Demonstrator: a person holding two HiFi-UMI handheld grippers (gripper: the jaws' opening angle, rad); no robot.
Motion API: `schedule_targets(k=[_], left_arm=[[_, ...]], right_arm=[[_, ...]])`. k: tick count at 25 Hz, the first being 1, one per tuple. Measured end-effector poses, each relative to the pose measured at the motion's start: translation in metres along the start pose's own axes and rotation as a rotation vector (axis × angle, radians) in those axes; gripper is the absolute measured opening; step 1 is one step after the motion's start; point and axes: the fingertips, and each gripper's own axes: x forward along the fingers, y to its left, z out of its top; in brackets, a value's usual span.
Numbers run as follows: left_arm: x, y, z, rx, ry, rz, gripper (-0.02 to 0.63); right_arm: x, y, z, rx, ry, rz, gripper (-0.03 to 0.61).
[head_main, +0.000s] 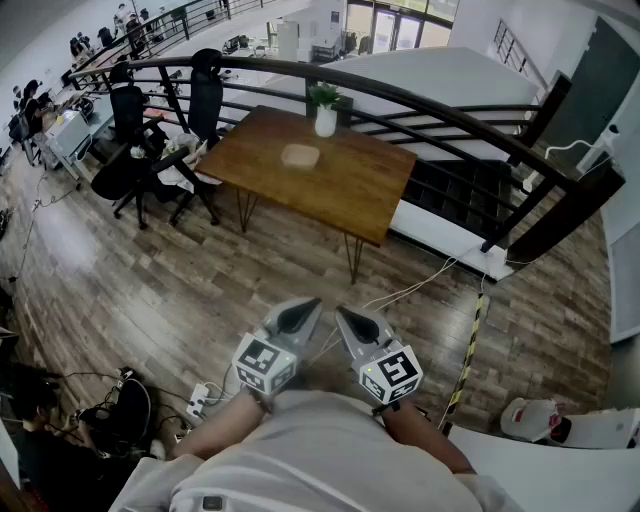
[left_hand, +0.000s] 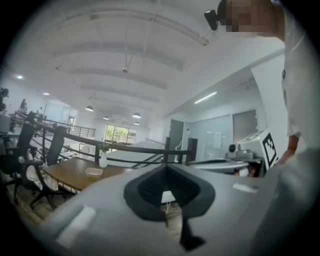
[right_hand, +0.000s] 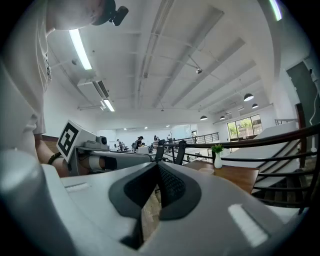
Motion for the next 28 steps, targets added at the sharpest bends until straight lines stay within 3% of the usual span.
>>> schedule_targets(k=[7, 16, 21, 28], left_arm=[[-0.003, 0.011, 0.003, -0.012, -0.003, 0.006, 0.003], [-0.004, 0.059, 0.000, -0.030, -0.003, 0.033, 0.003], [0.003, 0.109, 0.002, -0.043, -0.015, 0.055, 0.003], [-0.001, 0.216, 0.028, -0.017, -0.042, 0.066, 0.003]], right_arm=[[0.009, -0.002, 0.003, 0.001, 0.002, -0.001, 0.006], [0.055, -0.009, -0.002, 0.025, 0.014, 0.015, 0.006], [0.103, -0.023, 0.000, 0.015, 0.026, 0.020, 0.006], [0.207, -0.036, 0.018, 0.009, 0.010, 0.017, 0.006]])
